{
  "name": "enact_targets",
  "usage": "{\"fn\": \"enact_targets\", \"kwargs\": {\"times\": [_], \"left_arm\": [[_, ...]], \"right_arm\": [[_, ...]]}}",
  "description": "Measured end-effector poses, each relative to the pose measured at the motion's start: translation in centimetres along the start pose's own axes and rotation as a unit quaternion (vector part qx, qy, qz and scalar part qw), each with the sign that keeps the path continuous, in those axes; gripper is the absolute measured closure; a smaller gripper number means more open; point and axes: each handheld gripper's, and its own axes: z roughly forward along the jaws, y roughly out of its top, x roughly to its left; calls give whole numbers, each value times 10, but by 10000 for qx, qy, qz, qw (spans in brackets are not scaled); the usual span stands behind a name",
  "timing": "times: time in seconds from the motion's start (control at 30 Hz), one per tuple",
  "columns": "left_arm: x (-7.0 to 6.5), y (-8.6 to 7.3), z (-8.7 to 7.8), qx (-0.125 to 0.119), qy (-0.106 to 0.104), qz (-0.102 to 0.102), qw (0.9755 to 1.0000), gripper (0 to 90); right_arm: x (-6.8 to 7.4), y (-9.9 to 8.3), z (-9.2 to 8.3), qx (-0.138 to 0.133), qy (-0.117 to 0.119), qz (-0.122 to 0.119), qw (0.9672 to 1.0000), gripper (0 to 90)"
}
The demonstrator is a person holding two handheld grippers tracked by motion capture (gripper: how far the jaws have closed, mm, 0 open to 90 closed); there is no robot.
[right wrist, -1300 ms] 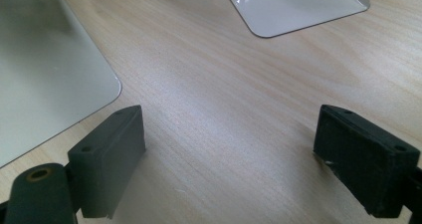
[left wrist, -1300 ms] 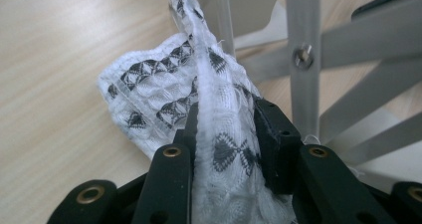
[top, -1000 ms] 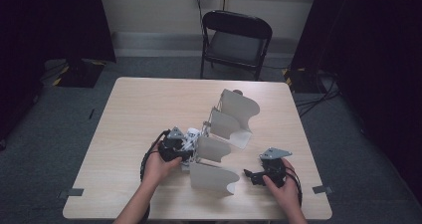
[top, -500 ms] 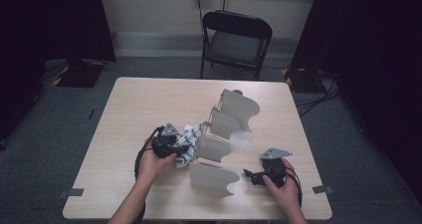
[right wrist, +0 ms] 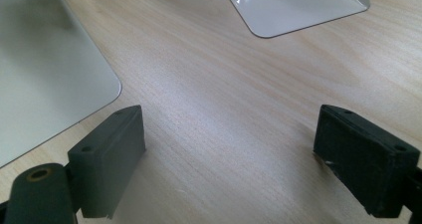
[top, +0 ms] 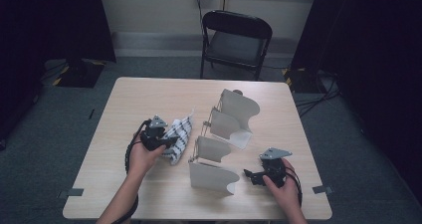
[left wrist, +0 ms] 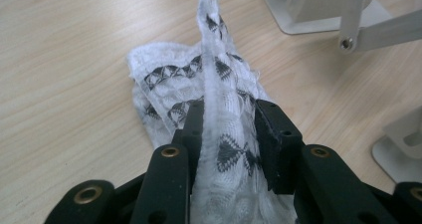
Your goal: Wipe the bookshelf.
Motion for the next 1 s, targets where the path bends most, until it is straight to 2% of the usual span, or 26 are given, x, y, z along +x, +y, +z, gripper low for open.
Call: {"fn": "enact_targets", "kwargs": {"times": [0.33, 0.47, 0.53, 0.63, 0.7, 0.73, 0.9, 1.0], "left_arm": [[4, -8, 4, 55, 9, -174, 9998, 658], [3, -9, 4, 12, 72, -178, 9998, 601], [3, -10, 2, -6, 24, -226, 9997, 546], [3, -11, 0, -49, 52, -331, 9994, 405], [4, -12, -1, -31, 83, -411, 9991, 331], [4, -11, -3, 9, 33, -433, 9991, 302], [4, -11, -11, 27, 113, -413, 9991, 221], [5, -12, -15, 21, 52, -419, 9991, 196]], "right_arm": [[0, 0, 0, 0, 0, 0, 10000, 122], [0, 0, 0, -1, -1, -1, 10000, 122], [0, 0, 0, 0, 0, 1, 10000, 122], [0, 0, 0, 1, 0, -4, 10000, 122], [0, 0, 0, 0, -1, -2, 10000, 122], [0, 0, 0, 0, -1, 0, 10000, 122], [0, 0, 0, 1, -1, -4, 10000, 122], [0, 0, 0, 2, -1, -5, 10000, 122]]}}
